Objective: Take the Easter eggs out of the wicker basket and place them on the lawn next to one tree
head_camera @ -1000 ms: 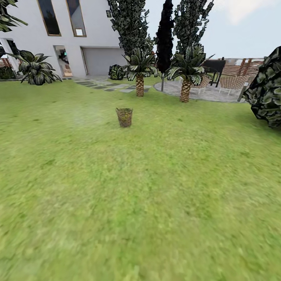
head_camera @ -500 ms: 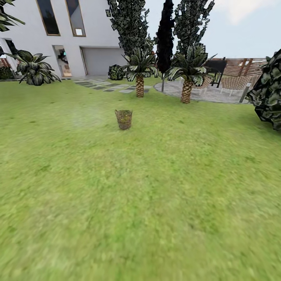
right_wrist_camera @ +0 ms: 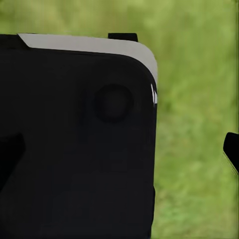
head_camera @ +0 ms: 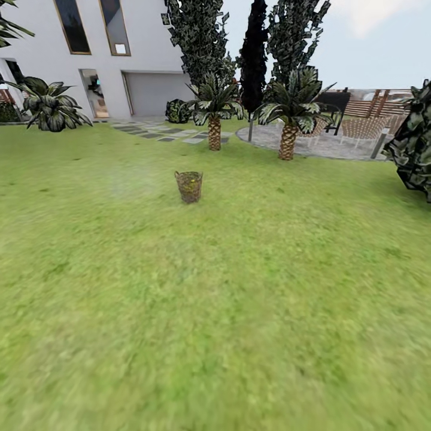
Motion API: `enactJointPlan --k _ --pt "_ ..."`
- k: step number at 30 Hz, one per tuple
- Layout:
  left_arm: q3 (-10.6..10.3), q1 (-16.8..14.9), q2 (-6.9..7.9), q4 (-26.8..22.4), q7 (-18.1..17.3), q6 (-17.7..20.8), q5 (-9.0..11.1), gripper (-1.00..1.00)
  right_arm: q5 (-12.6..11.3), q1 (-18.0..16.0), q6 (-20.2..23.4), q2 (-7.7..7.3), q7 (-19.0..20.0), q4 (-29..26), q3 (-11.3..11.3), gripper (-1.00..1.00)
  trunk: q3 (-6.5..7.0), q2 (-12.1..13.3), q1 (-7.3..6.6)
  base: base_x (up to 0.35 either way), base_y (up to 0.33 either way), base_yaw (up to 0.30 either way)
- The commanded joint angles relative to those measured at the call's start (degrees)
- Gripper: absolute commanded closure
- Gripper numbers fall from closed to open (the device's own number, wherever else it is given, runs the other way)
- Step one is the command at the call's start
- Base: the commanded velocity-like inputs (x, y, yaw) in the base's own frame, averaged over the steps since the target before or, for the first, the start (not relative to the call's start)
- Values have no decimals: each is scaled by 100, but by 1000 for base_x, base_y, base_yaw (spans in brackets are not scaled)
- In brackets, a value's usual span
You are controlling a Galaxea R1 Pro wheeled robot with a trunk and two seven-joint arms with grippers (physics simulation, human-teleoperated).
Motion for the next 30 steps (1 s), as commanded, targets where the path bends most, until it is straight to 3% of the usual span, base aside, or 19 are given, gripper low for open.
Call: enactJointPlan --k 1,30 --pt "0 0 1 -3 -2 -10 -3 -100 -1 -3 -19 0 -7 5 3 -100 -4 -2 3 337 0 0" --pt "3 0 1 -3 -2 -10 -3 -100 -1 -3 -25 0 -7 -4 3 -100 -11 -2 3 337 0 8"
